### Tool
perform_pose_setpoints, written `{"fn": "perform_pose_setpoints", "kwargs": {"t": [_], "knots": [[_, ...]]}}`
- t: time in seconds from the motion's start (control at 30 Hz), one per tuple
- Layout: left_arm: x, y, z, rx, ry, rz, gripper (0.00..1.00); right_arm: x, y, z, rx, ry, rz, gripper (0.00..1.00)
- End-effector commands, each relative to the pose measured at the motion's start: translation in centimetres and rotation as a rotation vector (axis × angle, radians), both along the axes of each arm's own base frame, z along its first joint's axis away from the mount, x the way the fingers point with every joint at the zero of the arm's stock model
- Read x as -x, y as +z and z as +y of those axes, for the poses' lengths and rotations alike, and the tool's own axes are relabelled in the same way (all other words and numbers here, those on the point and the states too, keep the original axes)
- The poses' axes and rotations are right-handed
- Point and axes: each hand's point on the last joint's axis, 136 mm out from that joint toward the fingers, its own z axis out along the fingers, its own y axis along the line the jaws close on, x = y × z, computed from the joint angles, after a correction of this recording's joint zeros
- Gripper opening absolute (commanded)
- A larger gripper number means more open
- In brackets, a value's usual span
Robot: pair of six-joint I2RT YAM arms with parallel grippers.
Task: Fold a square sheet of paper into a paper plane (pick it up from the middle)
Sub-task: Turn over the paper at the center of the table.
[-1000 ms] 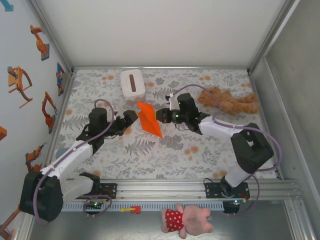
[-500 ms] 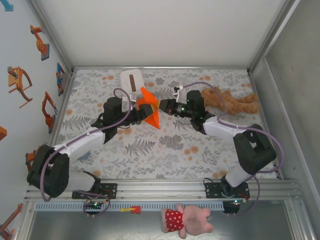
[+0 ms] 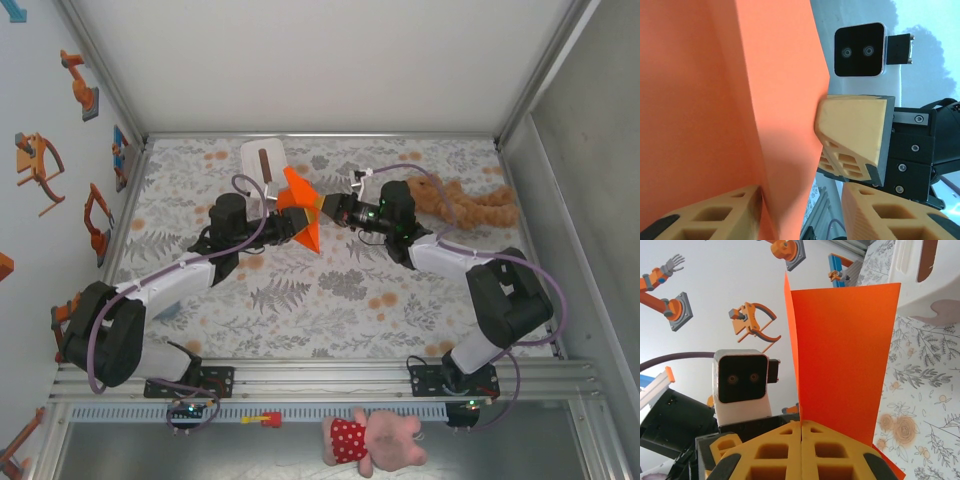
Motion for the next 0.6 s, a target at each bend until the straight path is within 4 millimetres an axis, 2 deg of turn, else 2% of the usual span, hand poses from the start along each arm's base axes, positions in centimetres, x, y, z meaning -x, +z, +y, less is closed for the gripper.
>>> {"fn": "perform_pose_setpoints", "kwargs": {"t": [0.0, 0.43, 0.57], "knots": [[0.08, 2.11, -0.38, 0.042, -0.024, -0.055, 0.43, 0.23, 0.89, -0.11, -0.045, 0.018, -0.017, 0.00], [-0.09, 2.05, -0.26, 0.024, -0.014, -0.075, 0.30, 0.07, 0.08, -0.05, -0.045, 0.017, 0.013, 0.00], [-0.28, 1.71, -0.31, 0.016, -0.008, -0.053, 0.23, 0.02, 0.16, -0.51, -0.043, -0.007, 0.007, 0.13]]}}
